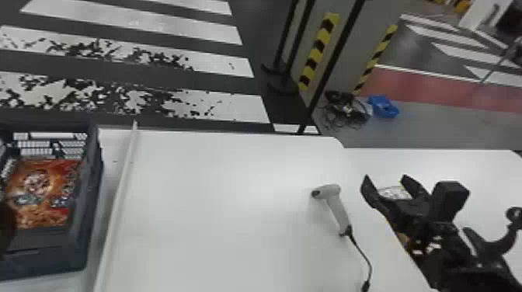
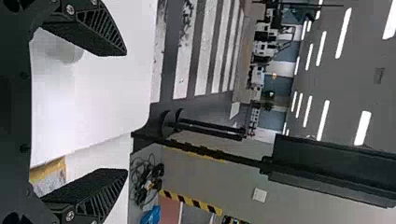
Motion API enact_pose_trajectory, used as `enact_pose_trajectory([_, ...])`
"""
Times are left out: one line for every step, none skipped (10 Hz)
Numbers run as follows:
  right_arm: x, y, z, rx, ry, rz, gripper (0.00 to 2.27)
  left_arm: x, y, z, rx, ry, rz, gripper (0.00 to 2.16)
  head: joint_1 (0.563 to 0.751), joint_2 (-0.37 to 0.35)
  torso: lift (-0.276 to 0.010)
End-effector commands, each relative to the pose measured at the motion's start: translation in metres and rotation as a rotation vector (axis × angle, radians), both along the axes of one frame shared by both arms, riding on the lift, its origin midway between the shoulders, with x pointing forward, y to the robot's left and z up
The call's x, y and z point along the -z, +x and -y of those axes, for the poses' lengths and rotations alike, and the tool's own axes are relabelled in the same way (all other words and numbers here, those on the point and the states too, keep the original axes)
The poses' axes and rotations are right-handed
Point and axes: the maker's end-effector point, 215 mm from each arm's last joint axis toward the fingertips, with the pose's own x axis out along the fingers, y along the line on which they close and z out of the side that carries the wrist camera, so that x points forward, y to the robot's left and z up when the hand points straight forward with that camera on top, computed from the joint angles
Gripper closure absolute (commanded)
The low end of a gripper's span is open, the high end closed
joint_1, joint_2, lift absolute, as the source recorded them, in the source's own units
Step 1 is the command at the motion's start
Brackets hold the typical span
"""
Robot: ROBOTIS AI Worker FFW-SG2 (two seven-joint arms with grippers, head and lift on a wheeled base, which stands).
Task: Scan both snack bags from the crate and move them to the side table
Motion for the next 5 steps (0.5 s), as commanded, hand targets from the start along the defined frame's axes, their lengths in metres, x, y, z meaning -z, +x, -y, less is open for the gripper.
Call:
enact_pose_trajectory([-0.019,0.002,-0.066,-0.058,0.104,0.061,0.11,0.0,0.002,0.0,-0.002,0.0,-0.001,0.14,0.695,-0.309,-0.095])
enact_pose_trajectory([-0.023,0.005,-0.107,-0.098,0.139,0.084,0.11,0.002,0.003,0.002,0.002,0.007,-0.003,0.14,0.695,-0.255,-0.095])
enact_pose_trajectory([-0.021,0.006,-0.14,-0.122,0.17,0.098,0.11,0.002,0.004,0.003,0.004,0.01,-0.002,0.14,0.695,-0.23,-0.095])
enact_pose_trajectory([-0.035,0.007,-0.166,-0.141,0.205,0.164,0.11,0.001,0.004,0.003,0.004,0.01,-0.001,0.14,0.695,-0.178,-0.095])
enact_pose_trajectory([-0.052,0.005,-0.187,-0.142,0.253,0.251,0.11,-0.002,0.005,0.004,0.008,0.011,0.004,0.14,0.695,-0.132,-0.095])
